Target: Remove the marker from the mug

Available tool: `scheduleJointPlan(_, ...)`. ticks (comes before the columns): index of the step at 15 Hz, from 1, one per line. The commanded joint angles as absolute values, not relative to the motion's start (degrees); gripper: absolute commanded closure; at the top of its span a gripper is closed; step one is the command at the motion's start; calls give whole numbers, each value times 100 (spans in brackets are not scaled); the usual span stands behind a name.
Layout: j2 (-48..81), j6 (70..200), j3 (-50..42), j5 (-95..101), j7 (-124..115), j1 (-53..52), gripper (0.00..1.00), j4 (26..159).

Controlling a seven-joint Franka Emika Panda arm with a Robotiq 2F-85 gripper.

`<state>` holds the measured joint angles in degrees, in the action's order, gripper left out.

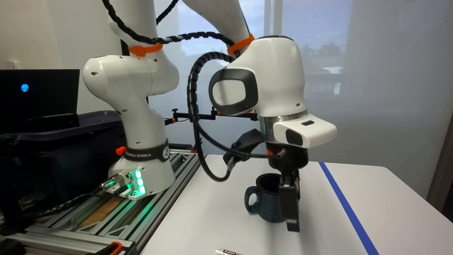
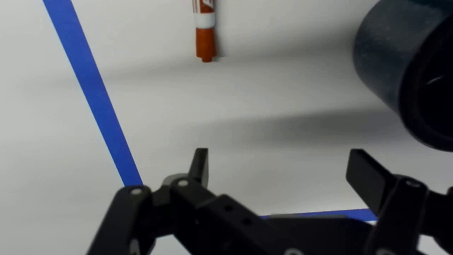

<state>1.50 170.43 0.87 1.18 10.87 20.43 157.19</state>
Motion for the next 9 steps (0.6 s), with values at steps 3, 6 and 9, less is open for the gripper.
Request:
scheduleJointPlan(3,-1753,14906,-361,-390,767,1258,0,16091)
scheduleJointPlan(6,-1362,14871,-520,-184,698,1129,0,15749)
scheduleJointPlan(9,-1286,14915,-586,-196,711,1089,0,15740)
